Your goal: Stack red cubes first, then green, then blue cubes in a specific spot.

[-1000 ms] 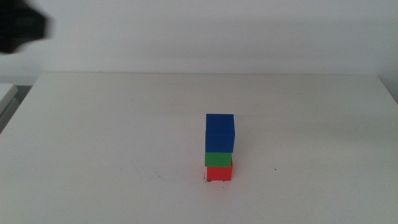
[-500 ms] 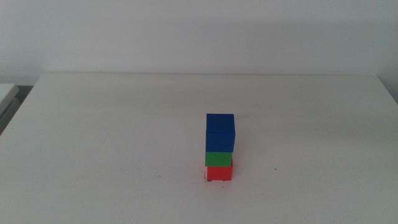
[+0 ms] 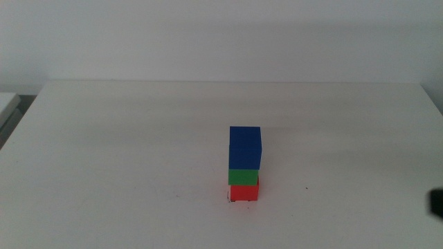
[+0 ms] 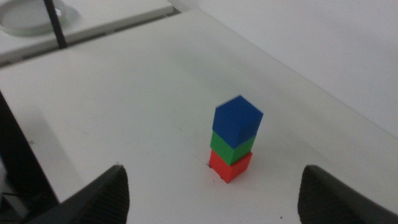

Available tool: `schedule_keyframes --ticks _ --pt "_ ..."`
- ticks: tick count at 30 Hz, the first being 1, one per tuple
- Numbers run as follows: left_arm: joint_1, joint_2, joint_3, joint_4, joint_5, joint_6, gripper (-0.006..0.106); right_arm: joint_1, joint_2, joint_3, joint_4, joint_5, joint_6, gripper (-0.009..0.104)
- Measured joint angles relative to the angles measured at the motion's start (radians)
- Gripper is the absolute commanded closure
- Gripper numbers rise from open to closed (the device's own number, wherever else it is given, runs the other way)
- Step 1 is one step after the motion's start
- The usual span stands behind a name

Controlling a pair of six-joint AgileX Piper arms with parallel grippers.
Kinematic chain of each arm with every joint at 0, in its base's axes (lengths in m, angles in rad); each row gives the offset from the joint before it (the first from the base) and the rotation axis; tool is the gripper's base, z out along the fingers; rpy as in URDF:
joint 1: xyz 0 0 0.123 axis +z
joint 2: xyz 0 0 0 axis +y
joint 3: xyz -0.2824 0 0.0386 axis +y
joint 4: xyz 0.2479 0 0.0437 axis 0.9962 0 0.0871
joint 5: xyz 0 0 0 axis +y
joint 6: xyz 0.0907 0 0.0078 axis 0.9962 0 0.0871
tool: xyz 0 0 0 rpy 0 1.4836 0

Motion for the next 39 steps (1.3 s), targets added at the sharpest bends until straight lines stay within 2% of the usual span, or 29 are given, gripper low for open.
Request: schedule_keyframes --ticks 3,5,10,14,20,25,31,39 --pt "0.000 -0.100 0.155 -0.011 -0.107 0.000 0.007 -0.027 -0.020 0.123 -0.009 -0.109 0.000 0.013" --pt "0.000 -0.179 0.244 -0.020 -0.178 0.000 0.007 -0.063 -0.024 0.202 0.018 -0.202 0.000 0.013" --pt "0.000 -0.356 0.426 -0.036 -0.257 0.000 0.007 -0.206 -0.024 0.326 0.190 -0.455 0.000 0.013" --pt "0.000 -0.456 0.514 -0.036 -0.270 0.000 0.007 -0.390 -0.031 0.404 0.261 -0.671 0.000 0.013" --pt "0.000 -0.531 0.636 -0.046 -0.346 0.000 0.007 -0.647 -0.111 0.561 0.273 -0.746 0.000 0.013" --pt "0.000 -0.543 0.747 -0.091 -0.443 0.000 0.007 -0.808 -0.302 0.745 0.262 -0.748 0.000 0.013" --pt "0.000 -0.543 0.849 -0.102 -0.565 0.000 0.007 -0.912 -0.543 0.902 0.215 -0.737 0.000 0.013" --pt "0.000 -0.543 0.871 -0.124 -0.648 0.000 0.007 -0.930 -0.581 0.919 0.206 -0.697 0.000 0.013"
